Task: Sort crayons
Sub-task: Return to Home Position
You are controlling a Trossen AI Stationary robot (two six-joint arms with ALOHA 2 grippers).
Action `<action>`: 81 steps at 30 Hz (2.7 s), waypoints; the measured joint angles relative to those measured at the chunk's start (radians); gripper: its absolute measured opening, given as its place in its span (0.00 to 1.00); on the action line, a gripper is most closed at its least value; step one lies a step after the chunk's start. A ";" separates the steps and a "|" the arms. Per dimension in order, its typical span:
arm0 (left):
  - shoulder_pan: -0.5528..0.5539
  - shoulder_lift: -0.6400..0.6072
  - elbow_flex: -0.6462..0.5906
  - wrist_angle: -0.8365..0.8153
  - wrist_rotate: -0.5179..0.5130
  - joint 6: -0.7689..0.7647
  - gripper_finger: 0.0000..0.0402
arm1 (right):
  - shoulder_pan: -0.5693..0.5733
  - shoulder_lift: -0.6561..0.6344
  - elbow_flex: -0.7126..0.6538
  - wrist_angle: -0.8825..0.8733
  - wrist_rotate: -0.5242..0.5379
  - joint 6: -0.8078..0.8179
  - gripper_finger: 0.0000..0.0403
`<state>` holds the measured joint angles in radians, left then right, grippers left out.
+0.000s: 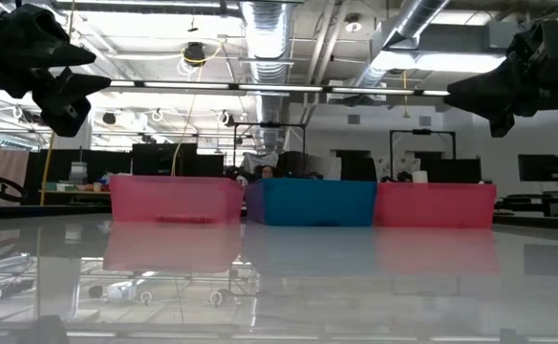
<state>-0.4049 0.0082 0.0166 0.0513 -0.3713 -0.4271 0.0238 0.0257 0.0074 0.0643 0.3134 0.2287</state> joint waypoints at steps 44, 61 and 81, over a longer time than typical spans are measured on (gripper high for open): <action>0.000 0.000 0.003 -0.006 -0.002 -0.003 0.35 | 0.000 0.000 -0.002 -0.003 0.001 0.000 0.28; 0.004 0.000 0.004 -0.001 -0.140 -0.033 0.35 | 0.000 0.000 -0.002 -0.004 0.001 0.000 0.28; 0.004 0.028 0.004 0.001 -0.215 -0.093 0.35 | 0.000 0.000 -0.002 -0.003 0.001 0.000 0.28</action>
<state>-0.4011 0.0358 0.0204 0.0528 -0.5863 -0.5199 0.0238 0.0257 0.0051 0.0608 0.3149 0.2290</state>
